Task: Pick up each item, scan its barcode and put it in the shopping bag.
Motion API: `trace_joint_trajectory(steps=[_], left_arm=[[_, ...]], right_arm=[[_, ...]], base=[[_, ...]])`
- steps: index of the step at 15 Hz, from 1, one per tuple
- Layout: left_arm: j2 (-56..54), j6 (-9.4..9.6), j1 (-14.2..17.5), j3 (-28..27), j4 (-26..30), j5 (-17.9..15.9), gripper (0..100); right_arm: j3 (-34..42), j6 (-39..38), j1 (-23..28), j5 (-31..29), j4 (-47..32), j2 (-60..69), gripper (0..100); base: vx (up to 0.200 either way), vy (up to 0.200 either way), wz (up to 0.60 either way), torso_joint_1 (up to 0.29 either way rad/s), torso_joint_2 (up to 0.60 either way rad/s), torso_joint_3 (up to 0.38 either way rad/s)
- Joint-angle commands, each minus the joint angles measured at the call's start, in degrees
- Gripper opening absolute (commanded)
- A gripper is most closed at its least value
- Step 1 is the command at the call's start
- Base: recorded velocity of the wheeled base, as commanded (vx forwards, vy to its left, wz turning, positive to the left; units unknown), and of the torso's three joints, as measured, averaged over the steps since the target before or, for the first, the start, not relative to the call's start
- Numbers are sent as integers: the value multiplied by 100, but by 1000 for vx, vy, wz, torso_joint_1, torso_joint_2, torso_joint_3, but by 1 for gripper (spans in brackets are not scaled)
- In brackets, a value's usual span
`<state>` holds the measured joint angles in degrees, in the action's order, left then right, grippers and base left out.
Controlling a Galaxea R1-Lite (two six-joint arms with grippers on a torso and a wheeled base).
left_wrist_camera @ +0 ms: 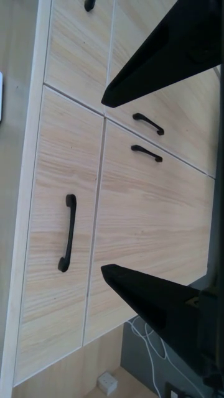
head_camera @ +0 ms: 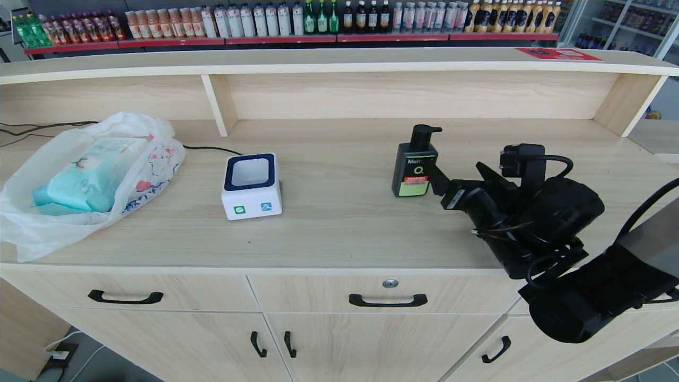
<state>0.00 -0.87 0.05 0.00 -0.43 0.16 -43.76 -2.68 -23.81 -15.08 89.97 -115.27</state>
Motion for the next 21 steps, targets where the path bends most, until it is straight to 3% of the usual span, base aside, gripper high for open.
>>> trace_joint_trajectory(steps=[1,21], left_arm=[[0,-1,-5,0,-1,2,100],[0,-1,-5,0,-10,2,100]], right_arm=[[-18,-4,43,-4,3,-4,100],[-308,-92,245,-153,3,-285,100]], base=[[0,0,0,0,0,0],[0,0,0,0,0,0]])
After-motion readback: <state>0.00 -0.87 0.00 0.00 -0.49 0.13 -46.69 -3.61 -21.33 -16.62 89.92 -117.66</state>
